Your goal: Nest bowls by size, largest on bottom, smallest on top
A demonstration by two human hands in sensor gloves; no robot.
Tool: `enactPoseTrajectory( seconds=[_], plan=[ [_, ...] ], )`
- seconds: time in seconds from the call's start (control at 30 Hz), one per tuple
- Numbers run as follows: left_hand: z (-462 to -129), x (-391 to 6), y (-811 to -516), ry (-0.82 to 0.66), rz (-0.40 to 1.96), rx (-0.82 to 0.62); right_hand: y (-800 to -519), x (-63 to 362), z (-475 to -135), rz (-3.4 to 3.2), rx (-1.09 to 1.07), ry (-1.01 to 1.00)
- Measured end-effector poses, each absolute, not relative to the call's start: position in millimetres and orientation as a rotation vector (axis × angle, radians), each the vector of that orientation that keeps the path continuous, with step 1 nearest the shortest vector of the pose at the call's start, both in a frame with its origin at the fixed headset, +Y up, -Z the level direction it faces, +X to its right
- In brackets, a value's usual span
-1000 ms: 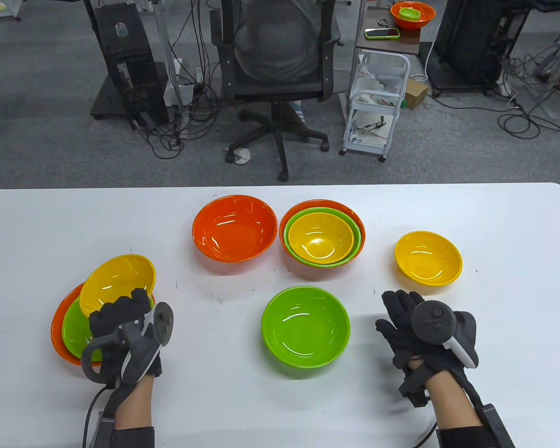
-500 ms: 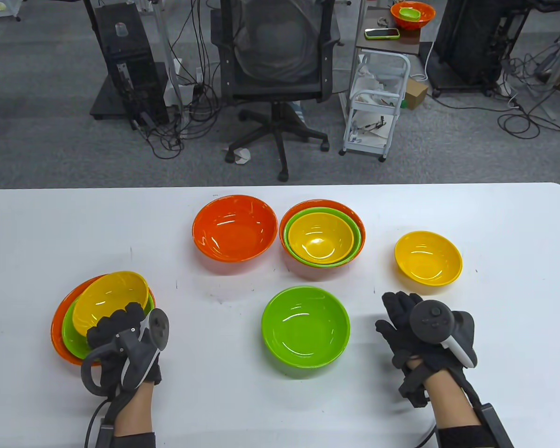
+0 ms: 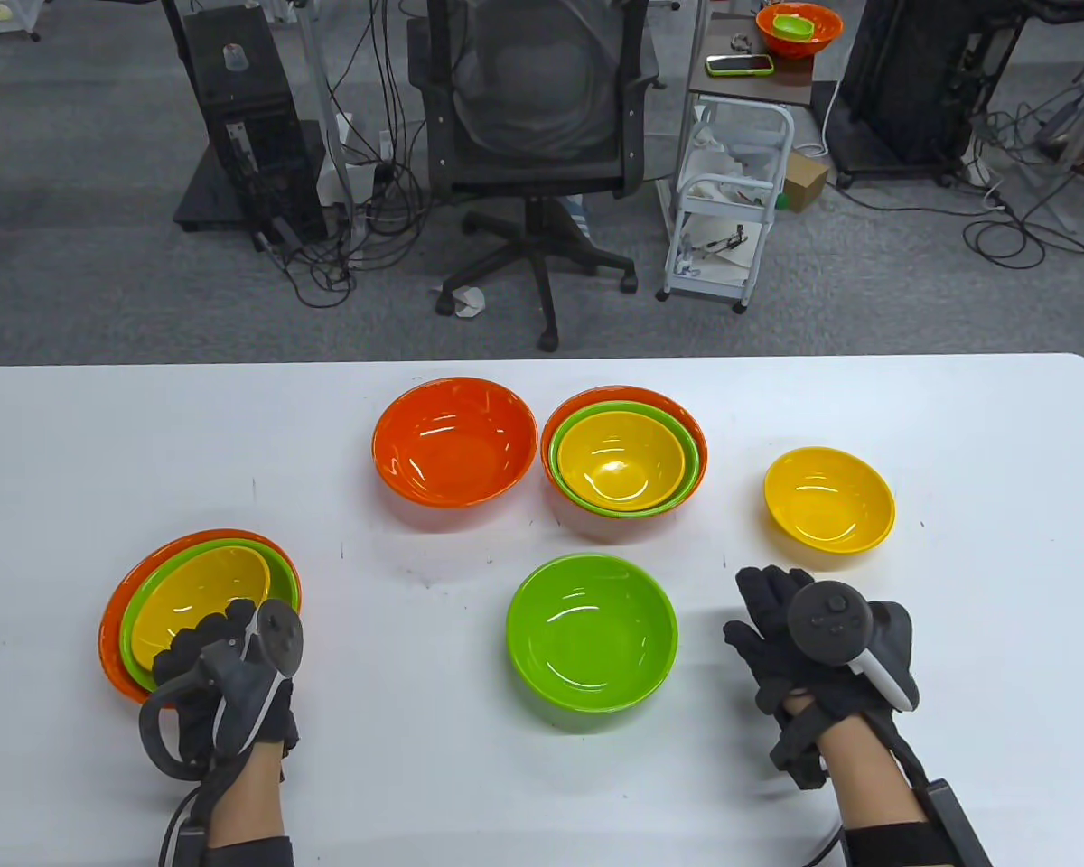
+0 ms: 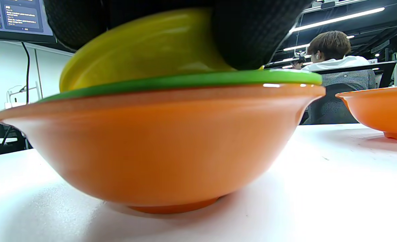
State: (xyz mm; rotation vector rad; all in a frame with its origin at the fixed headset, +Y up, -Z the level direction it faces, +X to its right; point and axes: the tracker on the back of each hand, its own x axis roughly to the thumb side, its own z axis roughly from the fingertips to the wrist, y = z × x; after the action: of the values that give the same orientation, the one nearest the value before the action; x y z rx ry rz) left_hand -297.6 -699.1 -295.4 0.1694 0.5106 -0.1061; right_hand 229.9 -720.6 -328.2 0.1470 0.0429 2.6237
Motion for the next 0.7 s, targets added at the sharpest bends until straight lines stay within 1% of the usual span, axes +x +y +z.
enactPoseTrajectory(
  seconds=[0.7],
  plan=[
    [-299.5, -297.5, -709.3, 0.472, -0.045, 0.085, -721.2, 228.6, -328.2, 2.629, 0.147, 0.051]
  ],
)
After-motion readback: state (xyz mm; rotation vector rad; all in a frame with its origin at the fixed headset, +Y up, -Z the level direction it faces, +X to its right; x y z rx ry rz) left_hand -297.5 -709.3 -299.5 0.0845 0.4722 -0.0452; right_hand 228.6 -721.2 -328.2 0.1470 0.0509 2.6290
